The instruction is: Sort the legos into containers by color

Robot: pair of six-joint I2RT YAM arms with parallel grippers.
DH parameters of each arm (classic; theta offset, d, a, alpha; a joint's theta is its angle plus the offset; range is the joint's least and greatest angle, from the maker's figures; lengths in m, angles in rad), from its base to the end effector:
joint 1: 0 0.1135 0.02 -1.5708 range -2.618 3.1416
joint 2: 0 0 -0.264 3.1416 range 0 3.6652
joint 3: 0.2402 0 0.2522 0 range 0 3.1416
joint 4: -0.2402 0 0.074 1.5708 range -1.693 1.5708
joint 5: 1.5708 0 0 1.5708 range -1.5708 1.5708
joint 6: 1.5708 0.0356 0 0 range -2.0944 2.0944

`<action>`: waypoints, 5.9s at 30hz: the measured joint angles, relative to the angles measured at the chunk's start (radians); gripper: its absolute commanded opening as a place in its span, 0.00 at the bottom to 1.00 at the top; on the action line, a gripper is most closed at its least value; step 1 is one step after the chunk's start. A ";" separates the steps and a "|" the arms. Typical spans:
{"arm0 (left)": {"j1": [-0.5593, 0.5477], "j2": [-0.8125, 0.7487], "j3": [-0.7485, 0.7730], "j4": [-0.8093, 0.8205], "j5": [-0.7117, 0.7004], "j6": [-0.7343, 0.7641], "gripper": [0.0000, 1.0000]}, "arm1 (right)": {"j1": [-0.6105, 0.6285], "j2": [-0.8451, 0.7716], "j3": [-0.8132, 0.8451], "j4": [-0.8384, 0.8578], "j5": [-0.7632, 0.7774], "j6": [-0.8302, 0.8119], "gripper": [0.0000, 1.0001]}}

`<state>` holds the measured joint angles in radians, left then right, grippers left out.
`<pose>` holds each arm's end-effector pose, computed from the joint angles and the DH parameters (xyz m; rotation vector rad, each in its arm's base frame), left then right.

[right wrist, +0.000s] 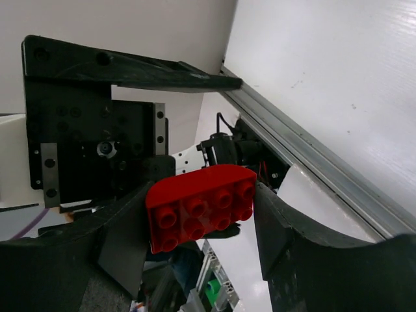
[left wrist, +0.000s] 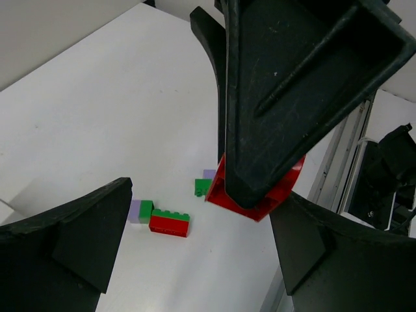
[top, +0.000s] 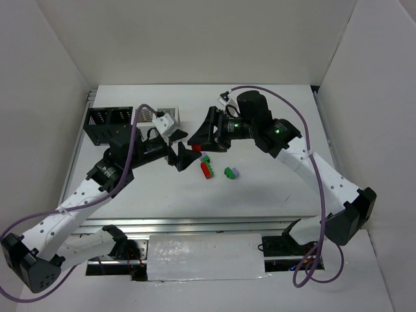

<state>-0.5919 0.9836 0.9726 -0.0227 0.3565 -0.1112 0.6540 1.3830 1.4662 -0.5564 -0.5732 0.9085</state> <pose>0.1812 -0.1368 0.3870 0.6684 1.5261 -0.8241 0.2282 0.1992 0.4056 -0.1195 2.3397 1.4752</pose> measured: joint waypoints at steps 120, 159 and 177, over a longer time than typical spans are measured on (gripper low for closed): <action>0.341 0.174 0.196 -0.470 0.179 -0.710 0.99 | 0.219 -0.003 -0.118 -0.019 0.613 -0.434 0.00; 0.252 0.248 0.098 -0.195 0.345 -0.912 0.00 | 0.248 0.047 -0.019 -0.054 0.611 -0.415 0.95; 0.245 0.192 -0.087 0.528 0.674 -0.936 0.00 | -0.129 -0.238 -0.354 0.417 -0.320 -0.309 0.93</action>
<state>-0.3466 1.1755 0.8860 0.5049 1.0302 -1.0470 0.5247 1.1454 1.1126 -0.1394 -0.8932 0.5991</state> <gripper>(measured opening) 0.475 0.951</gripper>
